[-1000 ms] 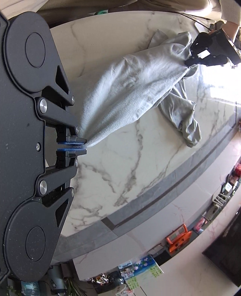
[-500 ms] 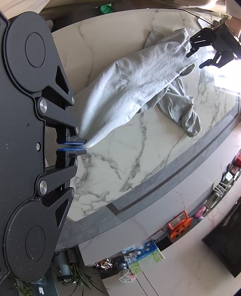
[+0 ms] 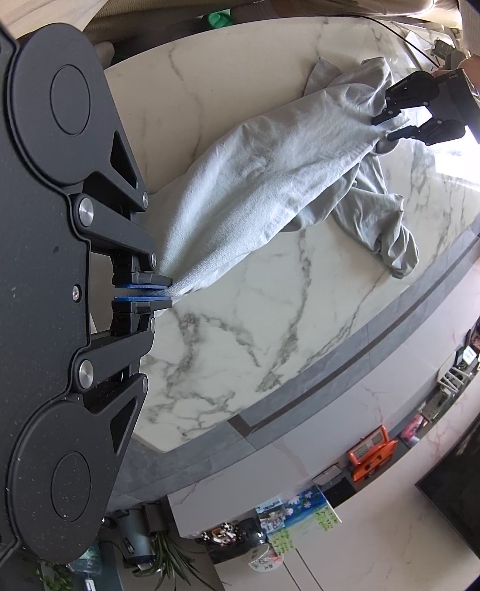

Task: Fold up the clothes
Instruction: 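Grasp the sweatshirt hem with the left gripper while the right gripper grasps the hem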

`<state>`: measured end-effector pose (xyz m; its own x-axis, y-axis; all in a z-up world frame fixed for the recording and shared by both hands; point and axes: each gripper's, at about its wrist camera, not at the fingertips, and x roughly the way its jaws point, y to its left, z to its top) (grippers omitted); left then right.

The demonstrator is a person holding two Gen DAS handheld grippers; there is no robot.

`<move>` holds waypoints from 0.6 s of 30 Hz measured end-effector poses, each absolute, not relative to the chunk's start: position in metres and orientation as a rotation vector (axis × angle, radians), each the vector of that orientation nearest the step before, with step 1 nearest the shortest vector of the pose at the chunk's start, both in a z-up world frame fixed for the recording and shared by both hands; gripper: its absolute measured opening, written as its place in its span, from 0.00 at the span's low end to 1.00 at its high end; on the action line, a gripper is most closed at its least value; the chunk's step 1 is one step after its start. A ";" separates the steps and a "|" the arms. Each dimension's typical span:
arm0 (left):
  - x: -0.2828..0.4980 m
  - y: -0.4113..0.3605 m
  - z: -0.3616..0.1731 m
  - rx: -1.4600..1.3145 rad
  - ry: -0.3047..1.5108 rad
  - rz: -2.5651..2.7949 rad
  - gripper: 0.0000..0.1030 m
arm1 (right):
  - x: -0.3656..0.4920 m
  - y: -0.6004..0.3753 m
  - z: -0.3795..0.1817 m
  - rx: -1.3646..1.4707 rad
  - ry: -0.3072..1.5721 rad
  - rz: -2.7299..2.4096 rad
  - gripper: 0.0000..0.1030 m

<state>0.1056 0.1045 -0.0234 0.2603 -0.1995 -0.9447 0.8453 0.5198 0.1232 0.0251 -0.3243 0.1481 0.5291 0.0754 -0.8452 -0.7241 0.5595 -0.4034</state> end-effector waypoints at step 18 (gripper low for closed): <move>0.113 0.116 0.038 0.710 0.968 -0.641 0.03 | 0.038 -0.325 0.146 -0.849 0.890 0.475 0.02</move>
